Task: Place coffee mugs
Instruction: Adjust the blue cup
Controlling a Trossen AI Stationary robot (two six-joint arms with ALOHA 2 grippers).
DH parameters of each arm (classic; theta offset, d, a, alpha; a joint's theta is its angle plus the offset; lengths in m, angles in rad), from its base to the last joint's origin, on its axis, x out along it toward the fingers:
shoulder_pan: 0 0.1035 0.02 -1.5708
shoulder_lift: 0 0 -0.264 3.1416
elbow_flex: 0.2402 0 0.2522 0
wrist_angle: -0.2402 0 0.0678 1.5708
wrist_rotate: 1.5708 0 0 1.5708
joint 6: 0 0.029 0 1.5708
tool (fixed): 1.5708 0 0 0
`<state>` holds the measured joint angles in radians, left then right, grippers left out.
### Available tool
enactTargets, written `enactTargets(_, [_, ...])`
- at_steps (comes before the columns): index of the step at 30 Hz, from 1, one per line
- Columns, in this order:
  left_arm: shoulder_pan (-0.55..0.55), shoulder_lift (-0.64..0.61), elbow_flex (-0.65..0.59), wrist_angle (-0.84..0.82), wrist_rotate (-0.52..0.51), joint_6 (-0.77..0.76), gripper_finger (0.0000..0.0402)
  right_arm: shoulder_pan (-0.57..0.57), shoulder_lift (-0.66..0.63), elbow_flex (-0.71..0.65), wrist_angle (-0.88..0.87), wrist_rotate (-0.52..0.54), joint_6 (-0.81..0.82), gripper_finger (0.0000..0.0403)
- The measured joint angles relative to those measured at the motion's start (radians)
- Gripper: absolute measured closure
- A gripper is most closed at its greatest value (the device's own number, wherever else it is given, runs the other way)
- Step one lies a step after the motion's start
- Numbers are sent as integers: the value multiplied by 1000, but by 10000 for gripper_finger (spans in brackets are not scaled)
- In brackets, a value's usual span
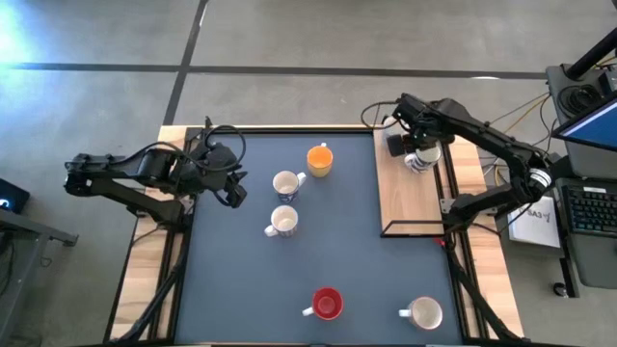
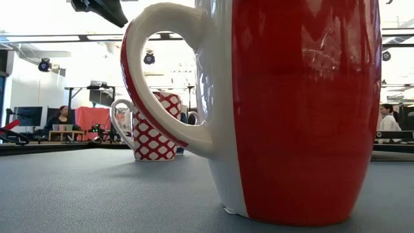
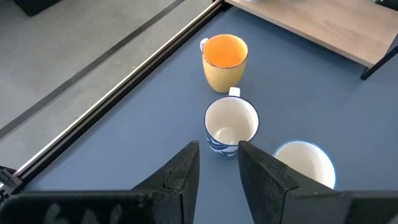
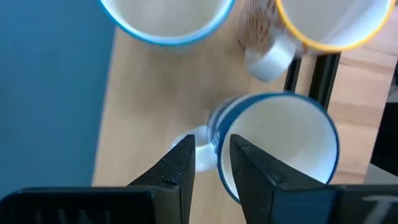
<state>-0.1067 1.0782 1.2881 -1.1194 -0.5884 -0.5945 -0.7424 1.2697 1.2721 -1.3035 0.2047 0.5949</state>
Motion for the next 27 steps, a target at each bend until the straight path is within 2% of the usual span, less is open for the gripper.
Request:
enactTargets(5, [0, 4, 0, 12, 0, 0, 308, 38, 0, 61, 15, -1, 43, 320])
enactTargets(15, [5, 105, -2, 29, -1, 18, 308, 226, 1, 75, 144, -3, 99, 323])
enactTargets(22, [67, 174, 5, 36, 4, 136, 308, 338, 2, 73, 144, 5, 192, 328])
enactTargets(27, [135, 216, 5, 43, 87, 247, 308, 418, 2, 64, 170, 6, 228, 328])
